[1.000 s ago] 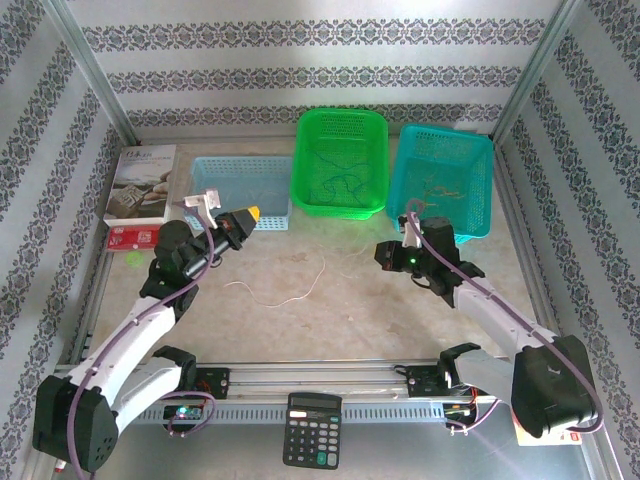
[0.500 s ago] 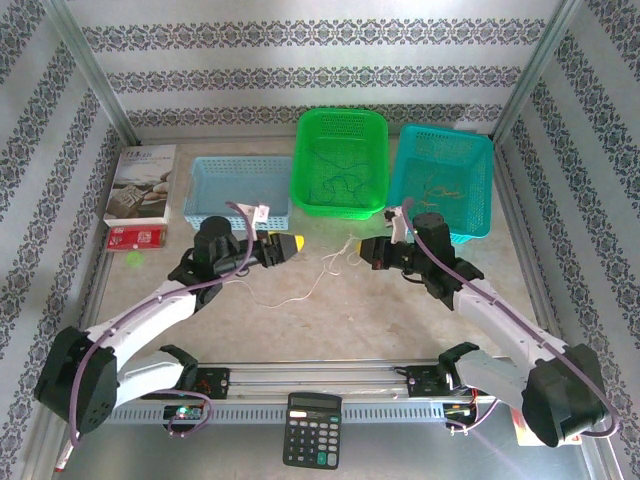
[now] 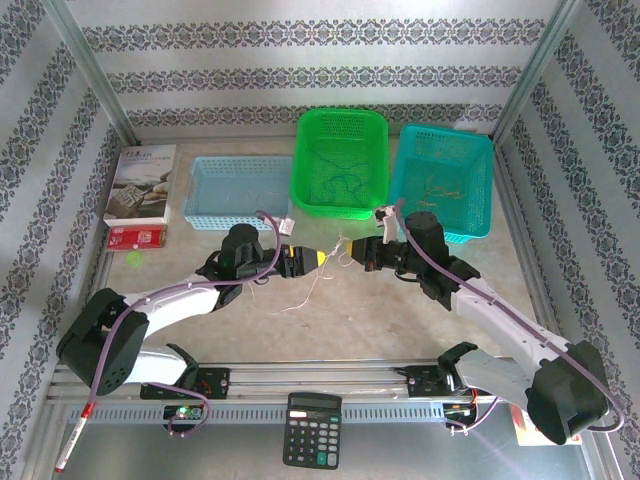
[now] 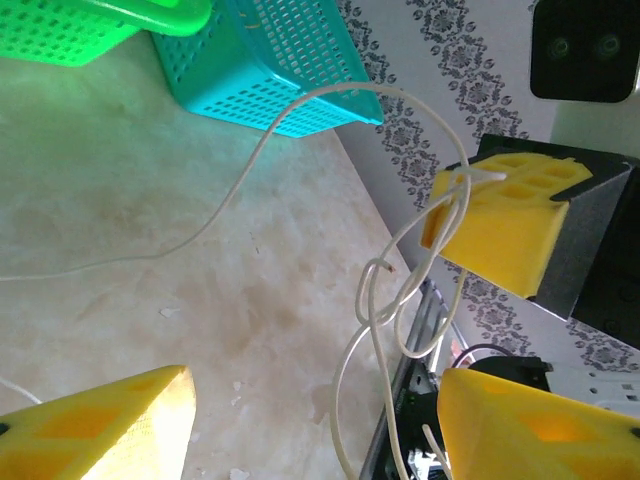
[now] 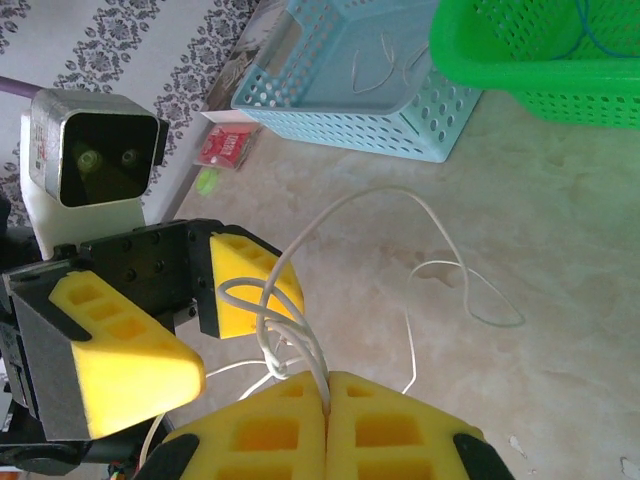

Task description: Untangle the cables

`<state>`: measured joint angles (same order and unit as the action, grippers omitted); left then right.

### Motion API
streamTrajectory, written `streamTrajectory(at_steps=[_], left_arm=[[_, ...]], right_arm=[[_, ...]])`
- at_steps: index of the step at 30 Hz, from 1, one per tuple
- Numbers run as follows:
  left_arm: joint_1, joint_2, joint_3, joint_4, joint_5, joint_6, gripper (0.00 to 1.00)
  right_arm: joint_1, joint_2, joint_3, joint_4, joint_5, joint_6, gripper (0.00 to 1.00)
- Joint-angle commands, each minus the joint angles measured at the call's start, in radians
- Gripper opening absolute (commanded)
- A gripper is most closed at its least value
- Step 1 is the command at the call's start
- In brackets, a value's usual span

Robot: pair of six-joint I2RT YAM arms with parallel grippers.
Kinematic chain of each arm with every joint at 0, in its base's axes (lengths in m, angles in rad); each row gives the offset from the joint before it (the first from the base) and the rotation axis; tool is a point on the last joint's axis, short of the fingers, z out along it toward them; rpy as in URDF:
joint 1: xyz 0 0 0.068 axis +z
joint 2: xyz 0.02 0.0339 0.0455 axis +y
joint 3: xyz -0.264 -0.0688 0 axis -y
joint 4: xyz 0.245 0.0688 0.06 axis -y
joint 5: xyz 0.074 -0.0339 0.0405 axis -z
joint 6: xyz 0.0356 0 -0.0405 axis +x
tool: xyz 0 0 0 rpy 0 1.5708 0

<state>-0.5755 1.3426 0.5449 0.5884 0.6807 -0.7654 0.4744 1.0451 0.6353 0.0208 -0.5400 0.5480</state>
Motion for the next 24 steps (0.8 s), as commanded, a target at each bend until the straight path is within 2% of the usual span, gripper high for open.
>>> streamTrajectory(at_steps=[1, 8, 11, 15, 16, 17, 18, 20, 21, 22, 24], left_arm=[[-0.018, 0.009, -0.033, 0.158, 0.032, -0.064, 0.65], [-0.045, 0.022, -0.082, 0.291, 0.046, -0.142, 0.63], [-0.063, 0.044, -0.091, 0.341, 0.045, -0.162, 0.47], [-0.069, 0.073, -0.098, 0.420, 0.033, -0.200, 0.16], [-0.070, 0.072, -0.094, 0.431, 0.024, -0.206, 0.05], [-0.069, 0.072, -0.088, 0.434, 0.018, -0.210, 0.00], [-0.069, 0.067, -0.079, 0.432, 0.014, -0.211, 0.00], [-0.069, 0.043, -0.055, 0.409, 0.002, -0.210, 0.00], [-0.069, 0.027, -0.039, 0.385, -0.002, -0.202, 0.00], [-0.069, 0.009, -0.017, 0.341, 0.000, -0.187, 0.00], [-0.069, -0.025, 0.028, 0.244, 0.013, -0.146, 0.00]], right_arm=[[0.010, 0.007, 0.026, 0.028, 0.016, 0.005, 0.00], [0.011, 0.009, 0.024, 0.031, 0.029, 0.006, 0.00], [0.010, 0.010, 0.024, 0.034, 0.032, 0.006, 0.00], [0.010, 0.011, 0.023, 0.035, 0.033, 0.007, 0.00], [0.010, 0.011, 0.022, 0.034, 0.030, 0.006, 0.00], [0.009, 0.012, 0.021, 0.033, 0.027, 0.002, 0.00], [0.005, 0.010, 0.019, 0.030, 0.025, -0.002, 0.03], [-0.017, -0.007, 0.008, 0.023, 0.026, -0.010, 0.36], [-0.041, -0.022, -0.004, 0.021, 0.025, -0.008, 0.46], [-0.071, -0.043, -0.021, 0.021, 0.024, -0.001, 0.52], [-0.131, -0.077, -0.048, 0.021, 0.004, 0.010, 0.57]])
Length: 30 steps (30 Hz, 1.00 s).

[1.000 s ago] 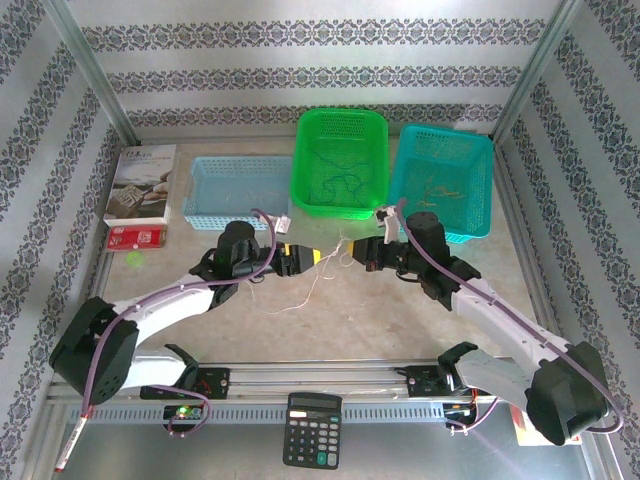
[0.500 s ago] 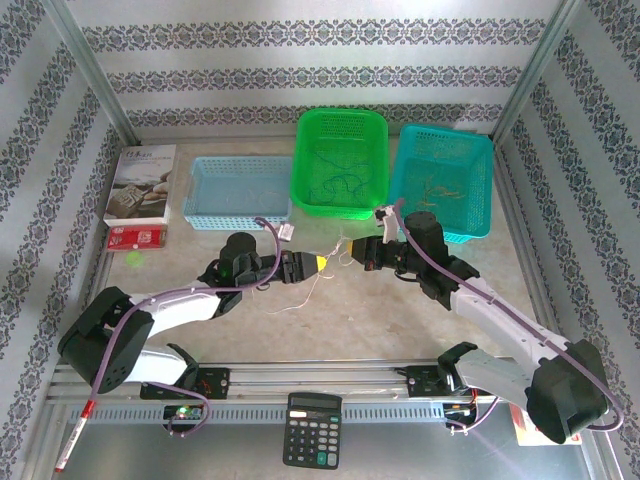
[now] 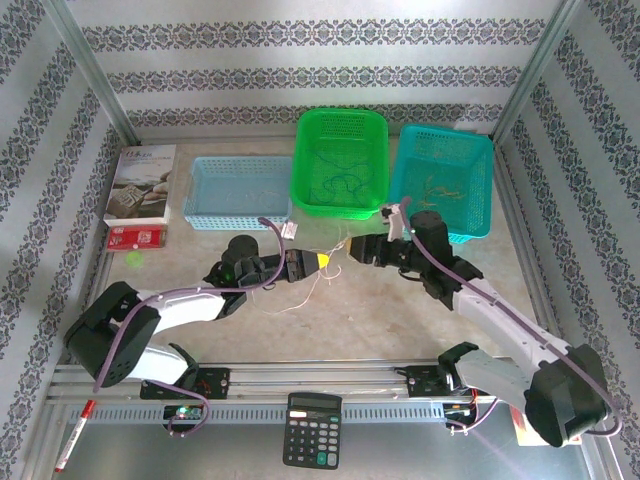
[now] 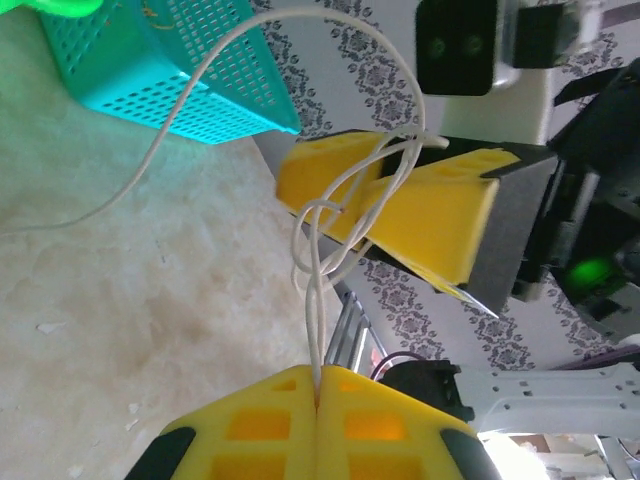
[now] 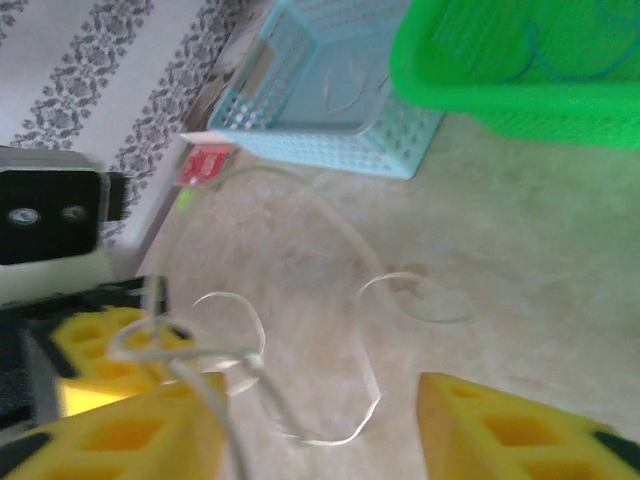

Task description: Untangle the cables

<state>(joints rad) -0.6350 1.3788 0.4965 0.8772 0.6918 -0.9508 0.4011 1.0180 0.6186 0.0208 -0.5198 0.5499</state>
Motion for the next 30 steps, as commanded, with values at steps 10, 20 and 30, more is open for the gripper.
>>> streamTrajectory(at_steps=[10, 20, 30], left_arm=[[-0.009, -0.127, 0.155, -0.258, 0.043, 0.149, 0.00], [-0.008, -0.131, 0.105, 0.055, -0.035, -0.060, 0.00], [-0.008, -0.138, 0.109, 0.138, -0.079, -0.137, 0.00]], right_arm=[[-0.238, -0.129, -0.048, -0.020, -0.110, 0.005, 0.65], [-0.246, -0.017, -0.183, 0.198, -0.206, -0.029, 0.65], [-0.158, -0.071, -0.210, 0.300, -0.205, -0.097, 0.67]])
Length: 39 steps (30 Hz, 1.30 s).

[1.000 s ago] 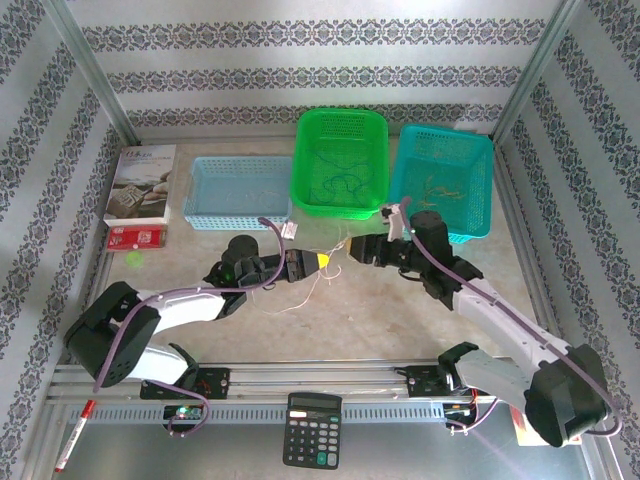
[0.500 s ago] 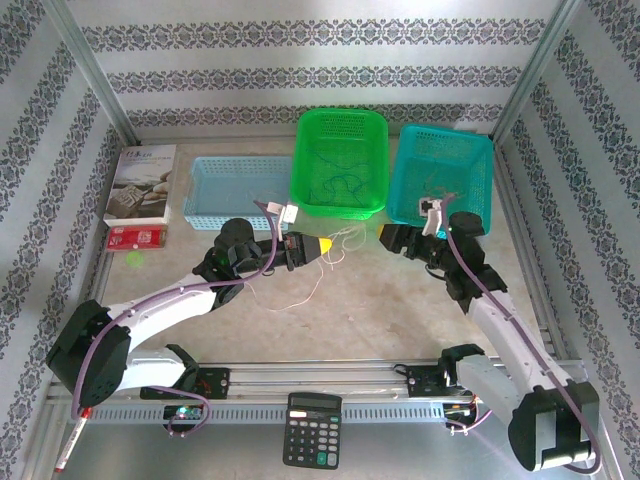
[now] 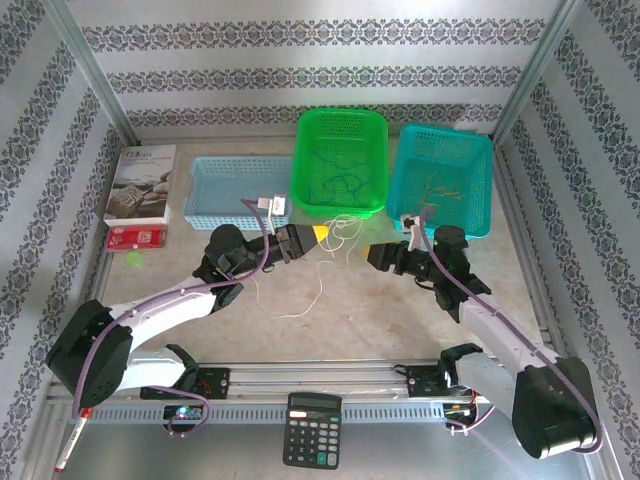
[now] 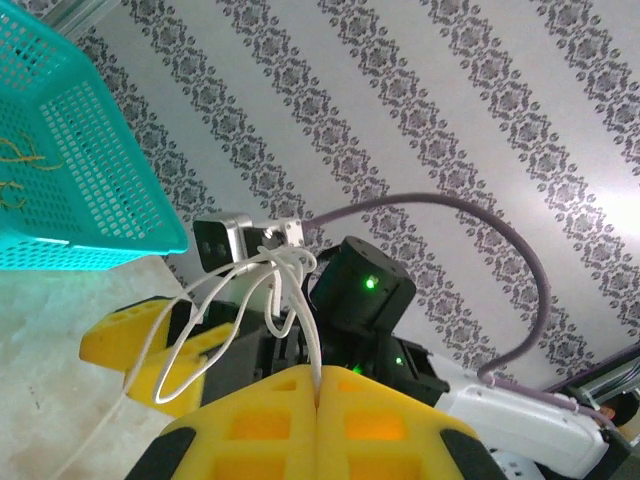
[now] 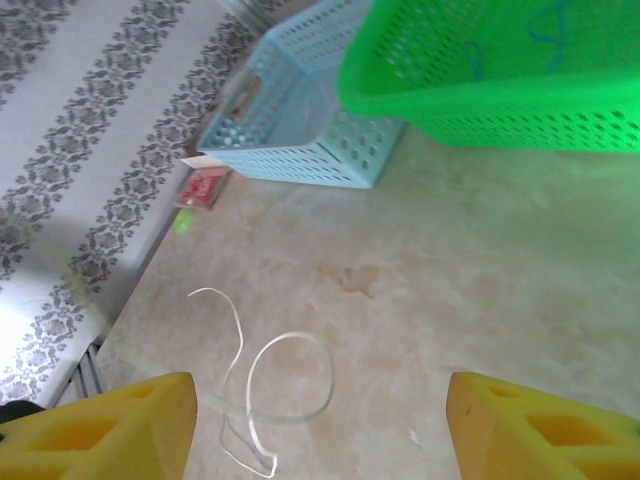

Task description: Untangle the cables

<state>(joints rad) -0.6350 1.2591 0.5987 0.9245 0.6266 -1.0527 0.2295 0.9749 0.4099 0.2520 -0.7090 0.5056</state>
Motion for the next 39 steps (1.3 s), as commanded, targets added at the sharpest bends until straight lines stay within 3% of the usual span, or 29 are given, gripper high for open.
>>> streamTrajectory(at_steps=[1, 11, 26, 27, 31, 39], left_arm=[[-0.008, -0.022, 0.009, 0.086, -0.014, -0.034, 0.00], [-0.008, -0.037, 0.030, 0.049, -0.013, -0.020, 0.00], [-0.009, -0.041, 0.032, 0.041, -0.011, -0.022, 0.00], [-0.009, -0.043, 0.028, 0.041, -0.013, -0.021, 0.00], [-0.008, -0.048, 0.014, 0.037, -0.018, -0.017, 0.00], [0.044, -0.128, -0.016, -0.071, -0.026, 0.039, 0.00]], right_arm=[[0.014, -0.037, -0.004, 0.068, -0.006, -0.058, 0.67], [0.064, -0.141, -0.017, 0.081, 0.060, -0.074, 0.68], [0.205, 0.120, 0.102, 0.240, 0.260, -0.080, 0.66], [0.203, 0.138, 0.109, 0.254, 0.279, -0.074, 0.62], [0.172, 0.160, 0.115, 0.267, 0.414, -0.017, 0.00], [-0.077, -0.024, -0.054, 0.217, 0.540, 0.155, 0.00]])
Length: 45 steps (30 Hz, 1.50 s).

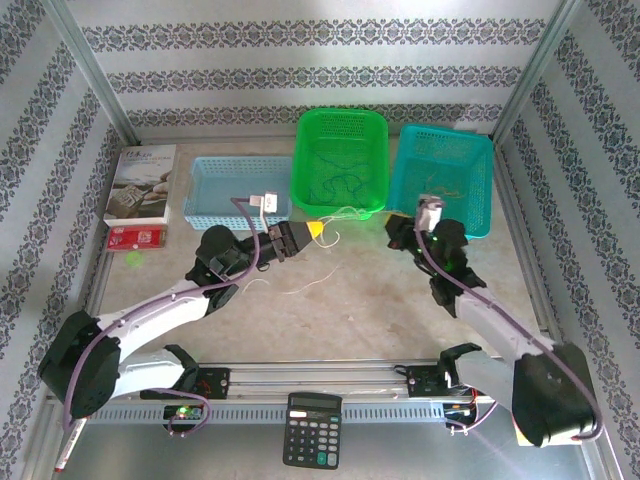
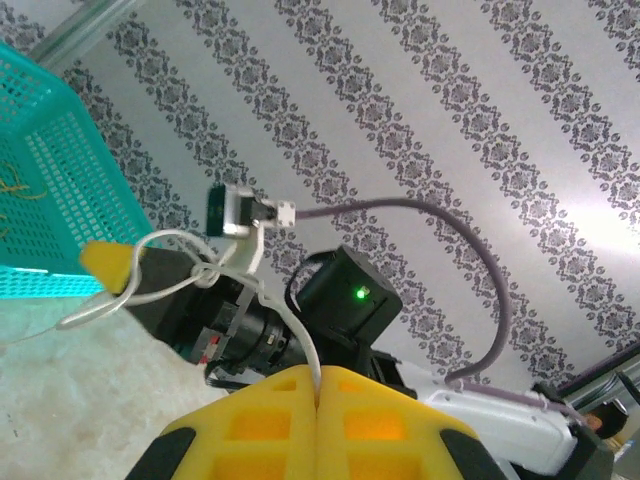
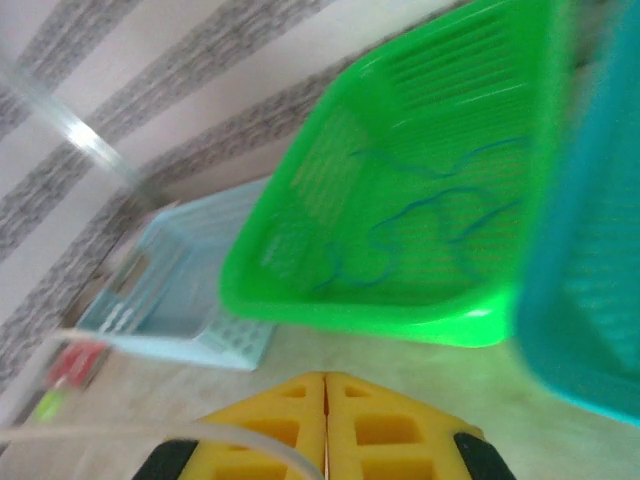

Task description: Untangle the cables

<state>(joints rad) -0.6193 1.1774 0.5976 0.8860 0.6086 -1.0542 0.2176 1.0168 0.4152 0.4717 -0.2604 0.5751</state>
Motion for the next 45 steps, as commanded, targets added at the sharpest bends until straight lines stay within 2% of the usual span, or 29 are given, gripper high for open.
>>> streamTrajectory(at_steps=[1, 4, 8, 13, 19, 22, 26, 29, 32, 35, 38, 42, 45], left_arm=[[0.041, -0.062, -0.019, -0.051, -0.007, 0.048, 0.00], [0.081, -0.104, -0.042, -0.104, -0.006, 0.065, 0.00], [0.157, -0.170, -0.083, -0.151, 0.009, 0.074, 0.00], [0.246, -0.258, -0.097, -0.253, 0.011, 0.103, 0.00], [0.347, -0.276, 0.011, -0.493, -0.036, 0.235, 0.00], [0.410, -0.236, 0.068, -0.558, -0.047, 0.300, 0.00], [0.458, -0.168, 0.105, -0.518, -0.003, 0.320, 0.00], [0.460, -0.130, 0.124, -0.460, 0.074, 0.312, 0.00], [0.460, -0.110, 0.111, -0.347, 0.166, 0.250, 0.00], [0.460, -0.118, 0.080, -0.289, 0.194, 0.180, 0.00], [0.459, -0.147, 0.043, -0.276, 0.172, 0.144, 0.00], [0.460, -0.184, 0.036, -0.364, 0.136, 0.193, 0.00], [0.464, -0.226, 0.049, -0.443, 0.082, 0.224, 0.00]], right_arm=[[-0.102, -0.098, -0.088, -0.014, 0.099, 0.105, 0.00], [-0.176, -0.182, -0.136, -0.058, 0.115, 0.136, 0.00], [-0.217, -0.251, -0.152, -0.114, 0.136, 0.151, 0.00], [-0.222, -0.230, -0.126, -0.090, 0.012, 0.155, 0.00], [-0.188, -0.225, -0.085, -0.114, -0.125, 0.154, 0.00], [-0.150, -0.250, -0.078, -0.150, -0.153, 0.156, 0.00], [-0.063, -0.261, -0.030, -0.175, -0.158, 0.167, 0.00], [0.071, -0.221, 0.000, -0.192, -0.128, 0.146, 0.00], [0.227, -0.134, 0.030, -0.205, -0.069, 0.094, 0.00], [0.346, -0.042, 0.052, -0.205, 0.008, 0.045, 0.00], [0.381, 0.029, 0.064, -0.172, 0.021, 0.038, 0.00], [0.390, 0.077, 0.117, -0.160, -0.007, 0.030, 0.00], [0.394, 0.096, 0.223, -0.195, -0.038, 0.025, 0.00]])
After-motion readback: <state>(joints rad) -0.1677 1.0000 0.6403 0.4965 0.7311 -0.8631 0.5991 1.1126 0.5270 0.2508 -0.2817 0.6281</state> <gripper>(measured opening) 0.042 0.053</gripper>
